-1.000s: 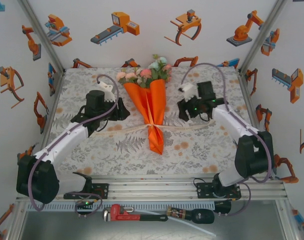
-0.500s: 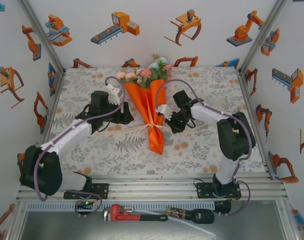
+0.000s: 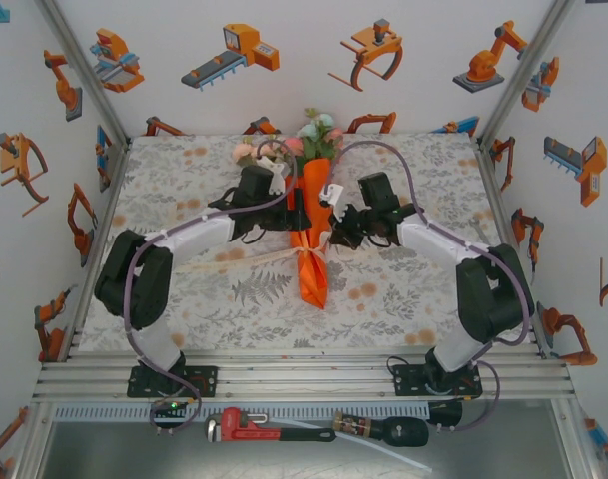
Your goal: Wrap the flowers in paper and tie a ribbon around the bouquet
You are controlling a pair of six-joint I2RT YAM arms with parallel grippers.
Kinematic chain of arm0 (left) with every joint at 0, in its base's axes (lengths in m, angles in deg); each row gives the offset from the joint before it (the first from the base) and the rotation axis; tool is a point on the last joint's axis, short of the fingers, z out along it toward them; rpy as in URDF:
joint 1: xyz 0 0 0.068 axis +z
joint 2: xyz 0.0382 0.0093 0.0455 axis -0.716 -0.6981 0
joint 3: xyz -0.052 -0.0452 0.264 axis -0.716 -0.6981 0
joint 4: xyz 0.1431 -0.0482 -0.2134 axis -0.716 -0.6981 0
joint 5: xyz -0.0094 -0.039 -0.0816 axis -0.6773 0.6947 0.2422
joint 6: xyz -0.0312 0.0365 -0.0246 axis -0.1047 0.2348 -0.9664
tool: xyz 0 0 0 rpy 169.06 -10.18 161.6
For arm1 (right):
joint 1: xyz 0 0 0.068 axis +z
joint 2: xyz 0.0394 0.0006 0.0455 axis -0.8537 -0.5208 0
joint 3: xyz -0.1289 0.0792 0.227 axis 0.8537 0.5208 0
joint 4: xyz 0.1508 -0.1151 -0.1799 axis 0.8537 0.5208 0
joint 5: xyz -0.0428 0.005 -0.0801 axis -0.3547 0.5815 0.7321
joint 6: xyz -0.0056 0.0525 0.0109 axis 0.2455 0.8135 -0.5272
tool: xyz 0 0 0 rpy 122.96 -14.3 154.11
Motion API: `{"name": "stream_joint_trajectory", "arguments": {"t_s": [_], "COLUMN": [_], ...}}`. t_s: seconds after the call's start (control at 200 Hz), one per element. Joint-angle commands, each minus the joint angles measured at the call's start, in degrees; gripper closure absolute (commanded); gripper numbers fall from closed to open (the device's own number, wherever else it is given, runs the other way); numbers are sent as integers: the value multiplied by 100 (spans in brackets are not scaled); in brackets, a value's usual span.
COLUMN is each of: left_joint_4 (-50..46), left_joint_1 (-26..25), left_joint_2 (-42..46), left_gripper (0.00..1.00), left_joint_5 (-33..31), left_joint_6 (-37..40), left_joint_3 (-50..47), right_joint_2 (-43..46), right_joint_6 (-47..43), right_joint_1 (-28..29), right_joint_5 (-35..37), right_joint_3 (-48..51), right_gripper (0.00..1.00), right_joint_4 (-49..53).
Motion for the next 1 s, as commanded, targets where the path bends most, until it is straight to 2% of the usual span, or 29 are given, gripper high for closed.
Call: {"name": "stream_joint_trajectory", "arguments": {"t_s": [0.0, 0.08, 0.27, 0.39, 0.586, 0.781, 0.996], "left_joint_4": [-953, -1431, -1959, -1931, -1649, -1330, -874], "left_joint_1": [-53, -88, -117, -6, 296, 333, 549], "left_joint_2": [-435, -773, -1312, -1378, -1201, -789, 297], "left_gripper": [24, 26, 38, 40, 40, 39, 28], "left_joint_5": [-193, -642, -1916, -2316, -2190, -1749, -1027], "left_joint_6": [-173, -180, 16, 58, -31, 76, 221], "left_joint_3": [442, 688, 753, 534, 164, 77, -74], "right_joint_2": [251, 402, 911, 1208, 1536, 1257, 961], "right_joint_6": [403, 541, 869, 1102, 1927, 1677, 1430], "right_joint_1": [-18, -18, -14, -98, -456, -457, -452], "right_joint_5": [-390, -504, -589, -493, -445, -472, -442], "right_joint_3": [88, 174, 360, 454, 774, 698, 653], "right_gripper": [100, 100, 100, 100, 100, 100, 100], "right_joint_4": [-560, -823, -1337, -1596, -2454, -1862, -1384]}}
